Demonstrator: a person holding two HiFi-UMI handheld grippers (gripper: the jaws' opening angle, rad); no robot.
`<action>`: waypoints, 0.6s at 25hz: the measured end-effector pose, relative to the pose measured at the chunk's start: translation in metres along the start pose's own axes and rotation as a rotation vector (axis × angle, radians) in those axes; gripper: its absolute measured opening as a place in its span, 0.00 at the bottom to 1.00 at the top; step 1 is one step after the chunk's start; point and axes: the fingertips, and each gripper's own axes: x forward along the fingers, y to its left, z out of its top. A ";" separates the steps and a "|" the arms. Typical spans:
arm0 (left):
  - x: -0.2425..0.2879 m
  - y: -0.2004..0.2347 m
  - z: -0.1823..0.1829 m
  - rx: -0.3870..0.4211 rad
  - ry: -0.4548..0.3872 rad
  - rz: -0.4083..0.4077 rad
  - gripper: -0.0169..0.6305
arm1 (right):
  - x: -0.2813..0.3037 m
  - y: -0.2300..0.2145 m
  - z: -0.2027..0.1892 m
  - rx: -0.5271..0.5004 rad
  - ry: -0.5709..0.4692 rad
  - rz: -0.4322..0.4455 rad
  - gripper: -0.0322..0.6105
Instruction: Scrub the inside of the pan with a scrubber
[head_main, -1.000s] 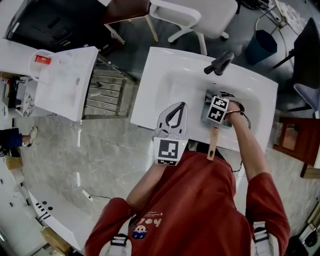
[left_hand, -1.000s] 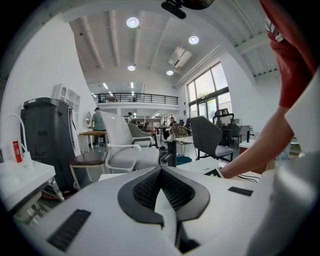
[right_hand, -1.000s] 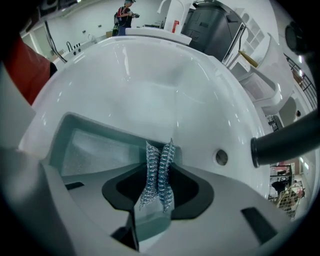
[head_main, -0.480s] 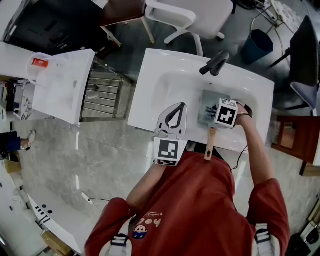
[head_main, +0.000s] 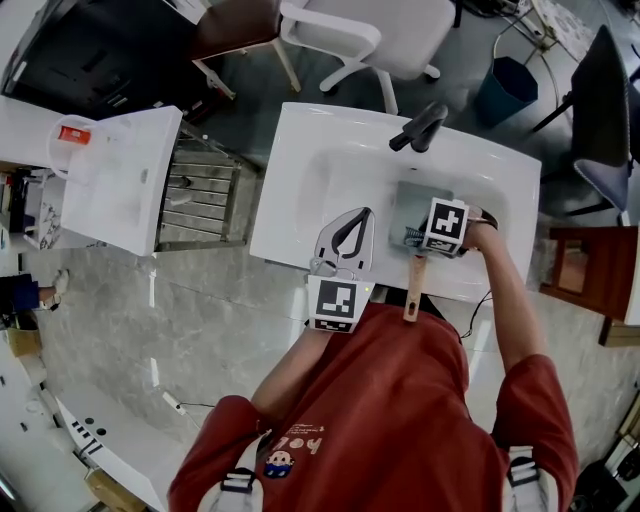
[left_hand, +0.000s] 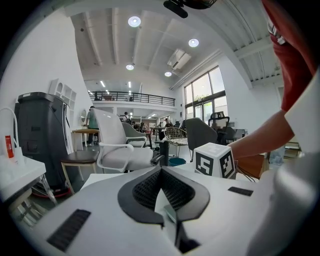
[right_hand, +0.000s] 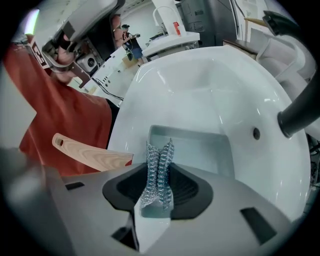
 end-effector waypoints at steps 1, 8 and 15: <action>0.001 0.000 0.000 0.000 0.002 -0.002 0.04 | 0.001 0.000 0.000 0.010 -0.003 0.009 0.27; 0.002 -0.005 -0.002 -0.004 0.002 -0.007 0.04 | 0.001 0.000 -0.001 0.022 -0.001 0.028 0.27; 0.002 -0.002 0.000 0.002 -0.001 -0.005 0.04 | 0.003 -0.005 0.000 0.029 -0.021 0.017 0.28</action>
